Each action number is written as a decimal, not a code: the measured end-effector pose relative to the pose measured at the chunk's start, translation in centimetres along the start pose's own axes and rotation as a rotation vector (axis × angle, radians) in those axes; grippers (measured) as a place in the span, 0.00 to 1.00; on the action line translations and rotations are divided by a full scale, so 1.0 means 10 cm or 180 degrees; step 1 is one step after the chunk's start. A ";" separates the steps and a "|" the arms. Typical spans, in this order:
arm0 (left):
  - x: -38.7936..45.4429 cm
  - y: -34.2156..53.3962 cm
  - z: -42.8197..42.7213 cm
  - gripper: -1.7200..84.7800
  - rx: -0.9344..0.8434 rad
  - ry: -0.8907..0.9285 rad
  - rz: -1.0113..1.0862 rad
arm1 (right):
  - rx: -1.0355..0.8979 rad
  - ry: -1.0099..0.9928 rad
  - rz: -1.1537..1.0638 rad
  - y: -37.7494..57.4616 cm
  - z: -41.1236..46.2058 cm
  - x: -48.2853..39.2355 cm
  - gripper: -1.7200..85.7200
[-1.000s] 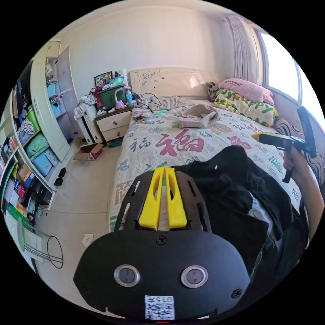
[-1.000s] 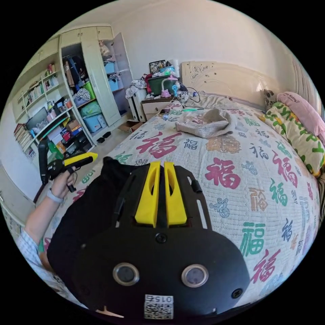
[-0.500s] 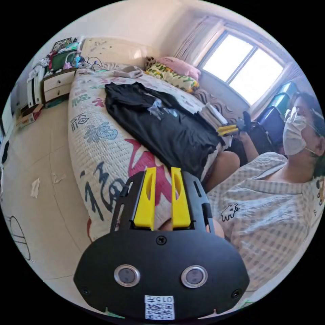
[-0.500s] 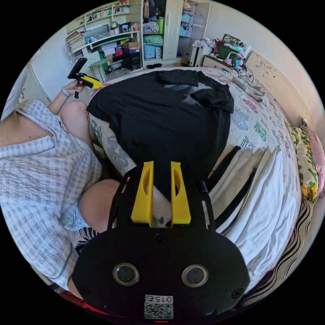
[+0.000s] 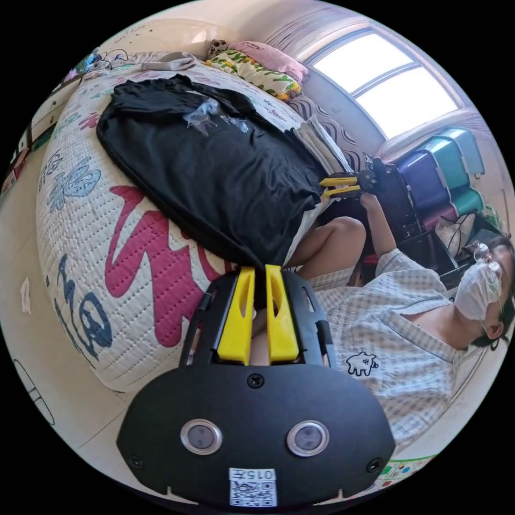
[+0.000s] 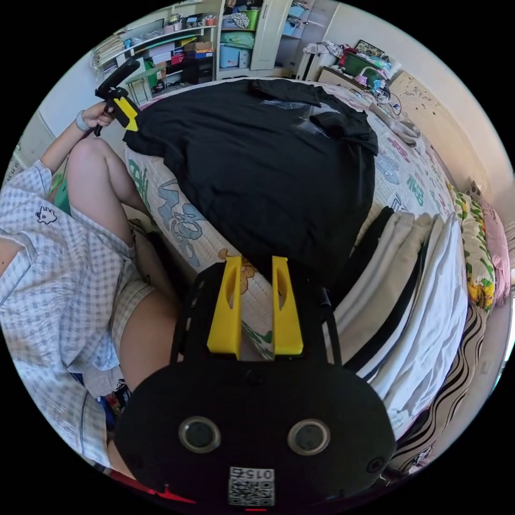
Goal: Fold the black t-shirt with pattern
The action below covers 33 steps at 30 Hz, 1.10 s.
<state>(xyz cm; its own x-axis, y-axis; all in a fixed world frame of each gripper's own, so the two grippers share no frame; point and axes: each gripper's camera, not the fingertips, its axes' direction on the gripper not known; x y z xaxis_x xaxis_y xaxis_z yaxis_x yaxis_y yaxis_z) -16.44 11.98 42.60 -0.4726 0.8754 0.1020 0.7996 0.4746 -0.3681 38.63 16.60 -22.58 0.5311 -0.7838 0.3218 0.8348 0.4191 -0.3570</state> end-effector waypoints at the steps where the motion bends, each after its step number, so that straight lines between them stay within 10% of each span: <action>1: -0.04 -0.01 -0.01 0.04 0.0015 0.0082 -0.0053 | 0.0043 0.0054 0.0016 0.03 -0.02 -0.03 0.05; 13: 0.54 0.72 -0.89 0.02 0.0622 -0.0392 0.0069 | 0.0018 0.0015 -0.0475 0.37 -0.60 -0.78 0.01; 20: 0.47 0.87 -0.38 0.04 -0.0039 -0.0762 -0.0176 | -0.0414 -0.0409 -0.0418 0.33 -0.46 -0.72 0.01; 33: 1.04 -0.28 -0.69 0.11 0.0949 -0.1434 0.0527 | 0.1124 -0.0024 0.0141 -0.76 -1.12 0.28 0.11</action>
<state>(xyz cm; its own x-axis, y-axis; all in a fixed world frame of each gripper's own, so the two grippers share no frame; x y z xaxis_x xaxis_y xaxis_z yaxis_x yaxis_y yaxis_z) -21.05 20.43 51.04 -0.5135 0.7790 -0.3599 0.7681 0.2302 -0.5975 32.16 6.04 -28.77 0.5678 -0.7585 0.3199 0.8089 0.5861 -0.0461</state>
